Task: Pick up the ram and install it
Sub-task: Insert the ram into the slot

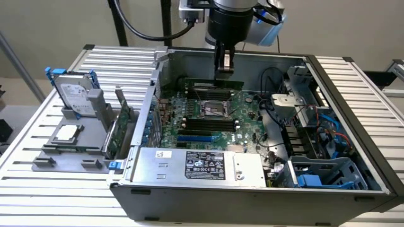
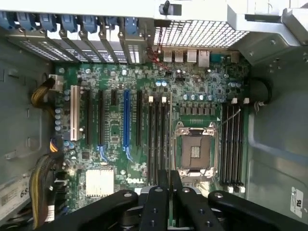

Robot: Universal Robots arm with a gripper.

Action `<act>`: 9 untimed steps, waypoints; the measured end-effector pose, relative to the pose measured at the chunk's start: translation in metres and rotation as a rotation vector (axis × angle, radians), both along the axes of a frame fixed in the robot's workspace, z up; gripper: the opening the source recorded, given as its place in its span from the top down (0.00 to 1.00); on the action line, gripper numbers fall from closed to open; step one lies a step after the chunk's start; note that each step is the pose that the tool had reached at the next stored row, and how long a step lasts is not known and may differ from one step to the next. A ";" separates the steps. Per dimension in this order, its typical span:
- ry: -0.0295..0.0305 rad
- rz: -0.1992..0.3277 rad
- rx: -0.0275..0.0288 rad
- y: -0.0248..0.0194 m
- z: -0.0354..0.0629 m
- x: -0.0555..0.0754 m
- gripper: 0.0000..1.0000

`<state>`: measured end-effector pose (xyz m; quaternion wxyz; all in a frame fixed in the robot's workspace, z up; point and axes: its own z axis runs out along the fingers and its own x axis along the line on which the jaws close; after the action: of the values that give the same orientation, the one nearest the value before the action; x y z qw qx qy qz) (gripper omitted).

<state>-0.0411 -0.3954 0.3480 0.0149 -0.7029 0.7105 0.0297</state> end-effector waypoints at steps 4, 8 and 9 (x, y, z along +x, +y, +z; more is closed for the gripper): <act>0.0000 -0.001 -0.0001 0.0009 -0.0050 0.001 1.00; 0.0000 -0.001 0.0001 0.0009 -0.0050 0.001 1.00; 0.0000 -0.001 0.0001 0.0009 -0.0050 0.001 1.00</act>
<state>-0.0396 -0.3945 0.3430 0.0149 -0.7026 0.7108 0.0297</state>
